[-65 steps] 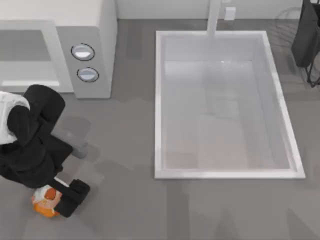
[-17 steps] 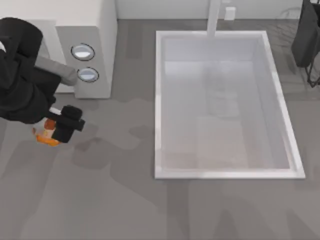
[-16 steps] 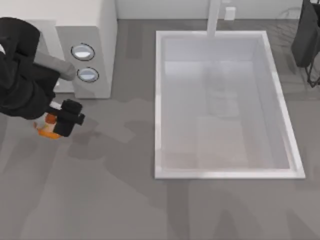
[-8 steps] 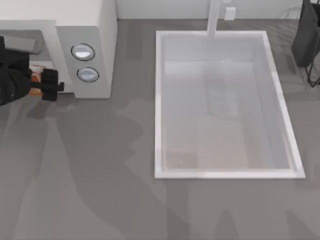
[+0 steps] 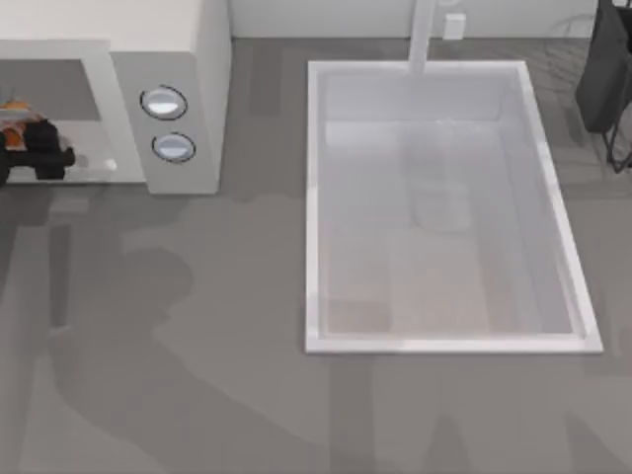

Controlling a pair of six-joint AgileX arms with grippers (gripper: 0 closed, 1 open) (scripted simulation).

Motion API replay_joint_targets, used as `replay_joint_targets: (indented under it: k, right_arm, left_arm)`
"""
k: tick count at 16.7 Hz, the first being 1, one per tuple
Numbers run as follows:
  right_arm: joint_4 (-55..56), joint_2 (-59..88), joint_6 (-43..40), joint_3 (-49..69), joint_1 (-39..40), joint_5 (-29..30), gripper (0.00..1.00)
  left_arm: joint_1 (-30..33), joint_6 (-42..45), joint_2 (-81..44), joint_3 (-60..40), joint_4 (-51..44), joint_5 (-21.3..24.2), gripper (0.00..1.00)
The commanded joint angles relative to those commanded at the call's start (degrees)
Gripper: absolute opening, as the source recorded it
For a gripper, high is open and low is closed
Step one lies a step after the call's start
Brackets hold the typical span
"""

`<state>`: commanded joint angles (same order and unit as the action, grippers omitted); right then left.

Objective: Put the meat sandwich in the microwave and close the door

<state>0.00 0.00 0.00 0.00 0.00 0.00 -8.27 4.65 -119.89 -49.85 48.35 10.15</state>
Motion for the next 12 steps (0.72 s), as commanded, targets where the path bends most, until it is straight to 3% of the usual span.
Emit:
replay_joint_targets:
  k: [8, 12]
  right_arm:
    - [0.0, 0.0, 0.0, 0.0, 0.0, 0.0, 1.00]
    - [0.0, 0.0, 0.0, 0.0, 0.0, 0.0, 1.00]
  left_arm:
    - [-0.1, -0.2, -0.8, -0.9, 1.1, 0.1, 0.00]
    - [0.5, -0.4, -6.6, -9.7, -2.4, -0.3, 0.00]
